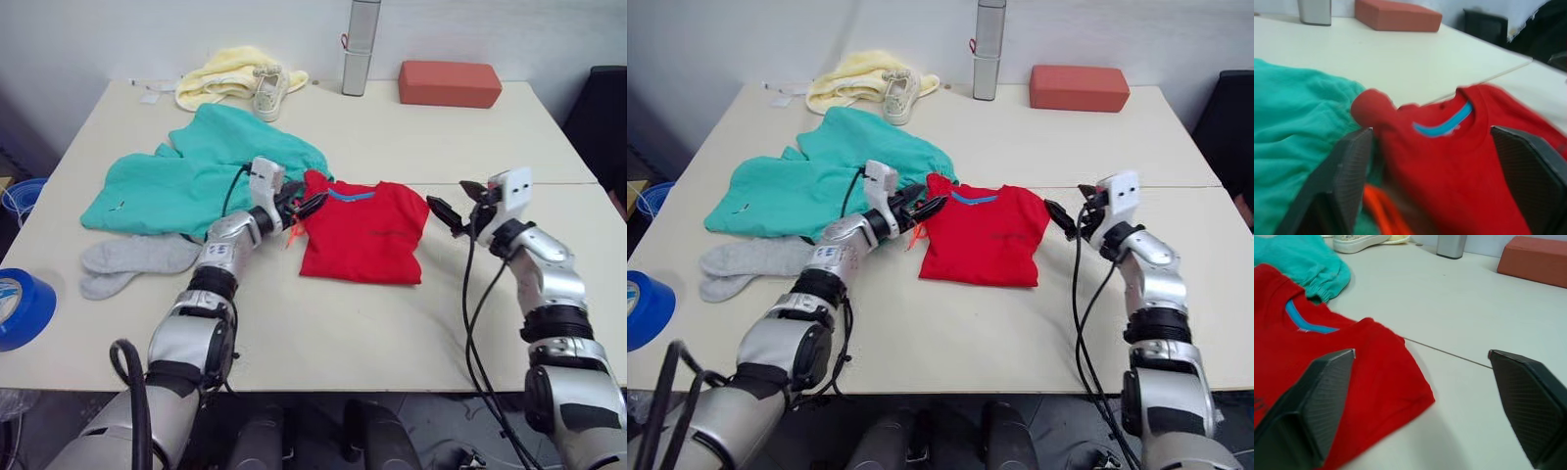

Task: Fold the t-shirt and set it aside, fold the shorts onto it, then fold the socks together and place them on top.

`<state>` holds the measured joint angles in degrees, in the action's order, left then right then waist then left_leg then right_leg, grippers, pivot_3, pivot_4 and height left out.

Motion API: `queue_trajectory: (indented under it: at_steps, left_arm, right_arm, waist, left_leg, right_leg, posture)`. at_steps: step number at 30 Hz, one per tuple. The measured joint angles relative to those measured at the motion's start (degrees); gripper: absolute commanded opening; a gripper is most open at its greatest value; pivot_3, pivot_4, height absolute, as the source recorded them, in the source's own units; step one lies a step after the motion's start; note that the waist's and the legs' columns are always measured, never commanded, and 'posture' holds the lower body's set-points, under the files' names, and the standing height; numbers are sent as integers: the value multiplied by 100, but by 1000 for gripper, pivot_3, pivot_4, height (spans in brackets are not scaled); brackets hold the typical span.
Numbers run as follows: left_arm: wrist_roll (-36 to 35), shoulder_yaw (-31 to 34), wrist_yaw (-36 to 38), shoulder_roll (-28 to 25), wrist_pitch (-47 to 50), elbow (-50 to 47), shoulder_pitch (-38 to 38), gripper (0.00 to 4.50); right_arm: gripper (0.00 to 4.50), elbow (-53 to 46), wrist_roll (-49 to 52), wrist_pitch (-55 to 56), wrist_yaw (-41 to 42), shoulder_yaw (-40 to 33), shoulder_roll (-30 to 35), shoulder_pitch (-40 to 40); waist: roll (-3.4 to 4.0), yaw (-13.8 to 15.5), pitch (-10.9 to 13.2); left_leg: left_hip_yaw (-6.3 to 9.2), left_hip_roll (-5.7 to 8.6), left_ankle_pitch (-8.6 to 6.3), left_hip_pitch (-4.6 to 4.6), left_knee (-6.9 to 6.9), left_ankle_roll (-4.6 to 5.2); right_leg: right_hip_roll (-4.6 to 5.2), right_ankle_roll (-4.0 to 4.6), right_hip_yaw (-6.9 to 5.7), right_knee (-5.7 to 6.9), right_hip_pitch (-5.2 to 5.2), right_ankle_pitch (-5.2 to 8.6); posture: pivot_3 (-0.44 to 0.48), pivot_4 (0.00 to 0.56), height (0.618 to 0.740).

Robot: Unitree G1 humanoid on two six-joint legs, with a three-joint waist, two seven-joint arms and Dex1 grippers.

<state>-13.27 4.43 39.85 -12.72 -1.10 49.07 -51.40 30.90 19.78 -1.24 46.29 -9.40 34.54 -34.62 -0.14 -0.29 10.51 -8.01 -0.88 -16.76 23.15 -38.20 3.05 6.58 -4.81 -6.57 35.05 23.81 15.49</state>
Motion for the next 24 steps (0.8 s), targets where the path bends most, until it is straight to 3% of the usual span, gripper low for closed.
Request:
queue_trajectory:
  at_steps: [5, 10, 15, 20, 24]
  left_arm:
    - [-153, -115, 897, -545, -135, -1808, 1037, 4468]
    - [-225, -367, 2174, -1281, -711, -2815, 1867, 4468]
    - [-353, -532, 3272, -2000, -790, -3295, 2692, 4468]
    - [-596, -490, 3370, -2038, -630, -3798, 3006, 4468]
    - [-684, -494, 3298, -2071, -424, -4263, 3051, 4500]
  right_arm:
    - [4500, -2023, 16, -21, 1261, 608, 413, 1132]
    - [4500, -3073, -634, 217, 1474, 1473, 412, 1651]
    - [4500, -2995, -1394, 618, 1096, 1892, 147, 1585]
    - [4500, -2469, -1987, 735, 640, 2171, -171, 1114]
    - [3526, -2212, -2190, 609, 428, 2262, -314, 833]
  waist:
    - [-1, -9, 0]
    - [0, -2, -1]
    - [-1, -9, 0]
    - [-1, 8, -1]
    - [-1, -20, -1]
  left_leg:
    - [-16, -12, -5, -12, -1, -9]
    - [-27, -10, -12, -32, 0, -15]
    - [-21, -12, -19, -30, 1, -24]
    - [-10, -7, -35, -23, 0, -46]
    - [-11, -9, -19, -24, 0, -19]
  right_leg:
    - [-2, 0, 21, 5, 2, 0]
    - [7, 4, 40, 2, 0, 2]
    - [14, 12, 64, -4, 7, 6]
    - [26, 14, 66, -1, 9, 6]
    - [22, 16, 66, 2, 8, 7]
  posture:
    - [0, 150, 740]
    - [0, 150, 740]
    - [0, 150, 740]
    - [0, 150, 740]
    - [0, 150, 740]
